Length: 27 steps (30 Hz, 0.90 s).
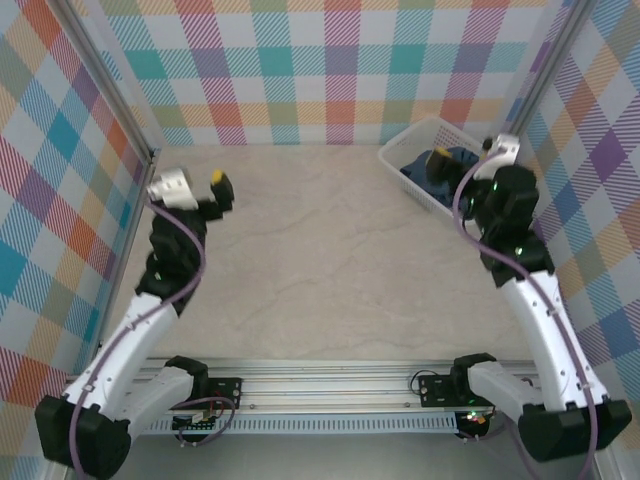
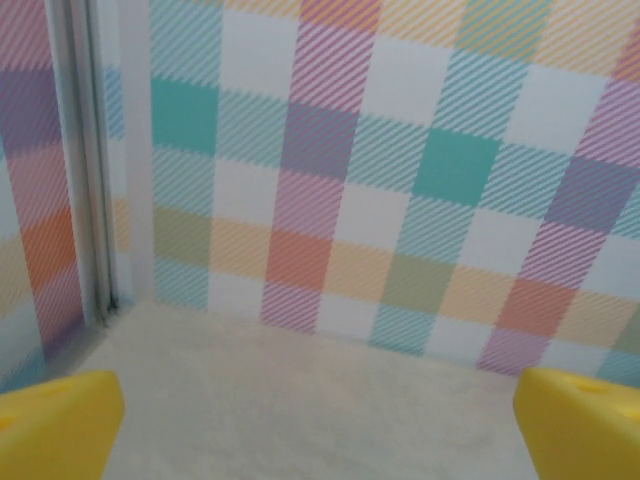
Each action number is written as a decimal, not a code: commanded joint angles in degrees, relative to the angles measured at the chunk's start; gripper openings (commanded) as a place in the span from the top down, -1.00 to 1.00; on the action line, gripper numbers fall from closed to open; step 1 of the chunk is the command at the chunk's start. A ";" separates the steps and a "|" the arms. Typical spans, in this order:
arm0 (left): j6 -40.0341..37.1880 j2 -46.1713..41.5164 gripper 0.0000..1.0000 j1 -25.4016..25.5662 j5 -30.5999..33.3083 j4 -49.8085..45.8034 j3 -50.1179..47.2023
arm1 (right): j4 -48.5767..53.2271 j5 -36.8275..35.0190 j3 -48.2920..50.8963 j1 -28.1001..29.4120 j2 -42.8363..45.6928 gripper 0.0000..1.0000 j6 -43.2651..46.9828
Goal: Fold and stack the t-shirts
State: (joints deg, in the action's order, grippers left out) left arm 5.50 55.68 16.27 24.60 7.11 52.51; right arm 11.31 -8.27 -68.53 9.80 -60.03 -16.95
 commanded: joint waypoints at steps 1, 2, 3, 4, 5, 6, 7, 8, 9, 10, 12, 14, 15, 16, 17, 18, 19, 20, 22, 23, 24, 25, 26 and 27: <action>15.06 9.35 -1.00 -2.53 -1.30 -31.08 18.81 | 14.83 6.52 -5.09 -4.97 -9.10 -0.96 -12.79; 16.82 12.25 -1.00 -3.42 -4.77 -33.45 22.39 | 16.59 4.97 -8.51 -5.91 -12.23 -0.85 -14.85; 19.35 15.22 -1.00 -3.70 -7.52 -35.11 25.72 | 20.47 3.51 -13.89 -7.16 -16.64 -0.73 -16.42; 20.42 17.66 -1.00 -3.74 -11.40 -35.04 28.78 | 24.23 4.28 -20.41 -8.40 -21.90 -0.61 -16.16; 20.73 19.37 -1.00 -3.75 -15.27 -34.27 30.54 | 27.99 4.44 -27.08 -9.24 -27.32 -0.48 -15.13; 21.39 21.55 -1.00 -3.70 -18.77 -33.89 33.00 | 31.73 4.06 -33.21 -9.96 -32.44 -0.43 -14.53; 22.81 23.53 -1.00 -3.45 -20.42 -34.32 35.17 | 34.27 4.52 -38.12 -10.89 -36.49 -0.39 -13.99; 24.06 24.95 -1.00 -3.36 -22.13 -34.90 36.87 | 36.45 5.12 -42.33 -11.80 -40.29 -0.35 -13.46; 24.78 26.74 -1.00 -3.31 -24.84 -35.04 38.51 | 39.59 4.75 -47.80 -12.96 -45.06 -0.32 -12.75; 25.36 28.30 -0.98 -3.11 -27.81 -34.69 39.80 | 41.90 4.33 -52.14 -13.86 -48.49 -0.32 -12.07; 26.27 30.74 -0.92 -2.17 -32.76 -34.04 41.72 | 48.24 2.22 -61.69 -15.87 -56.19 -0.28 -10.32; 26.39 32.94 -0.86 -0.55 -35.42 -34.48 43.60 | 52.30 2.03 -70.45 -17.68 -63.79 -0.33 -7.29; 25.84 33.92 -0.85 0.64 -35.89 -35.11 44.49 | 53.95 2.31 -74.35 -18.43 -67.09 -0.36 -6.09; 25.55 34.67 -0.84 1.74 -35.70 -35.66 45.03 | 54.84 3.28 -77.83 -19.08 -70.53 -0.38 -4.63; 25.45 35.13 -0.83 2.54 -35.53 -35.76 45.13 | 55.62 4.45 -80.53 -19.56 -73.44 -0.40 -3.50; 25.69 35.54 -0.81 3.40 -35.57 -35.68 44.97 | 56.22 6.02 -83.25 -19.96 -76.43 -0.42 -2.36; 26.02 35.88 -0.80 4.12 -35.66 -35.62 44.74 | 56.40 7.91 -85.00 -20.02 -78.99 -0.42 -1.43; 26.30 36.11 -0.78 4.64 -35.67 -35.54 44.53 | 56.44 8.96 -85.80 -20.00 -80.86 -0.42 -1.06; 26.80 36.47 -0.75 5.79 -35.50 -35.64 44.11 | 56.43 10.70 -85.41 -19.78 -83.47 -0.31 -2.33; 26.86 36.60 -0.74 6.15 -35.50 -35.60 43.91 | 56.26 11.04 -84.44 -19.52 -84.03 -0.26 -3.17; 27.03 36.68 -0.73 6.45 -35.39 -35.59 43.61 | 55.69 11.16 -82.79 -18.95 -84.28 -0.23 -3.91; 27.07 36.74 -0.73 6.78 -35.24 -35.67 43.41 | 54.78 11.19 -80.95 -18.37 -84.22 -0.22 -4.28; 27.20 36.78 -0.72 7.00 -35.15 -35.76 43.22 | 53.56 10.97 -78.85 -17.74 -83.88 -0.21 -4.61; 27.30 36.77 -0.71 7.15 -35.06 -36.02 43.06 | 52.67 10.34 -76.96 -17.06 -83.61 -0.20 -5.18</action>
State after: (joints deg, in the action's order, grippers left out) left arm 32.01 91.96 22.85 -9.65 -27.59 95.20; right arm 63.53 0.19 -148.31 -9.98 -144.68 -21.54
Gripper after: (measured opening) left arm 0.861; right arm 0.607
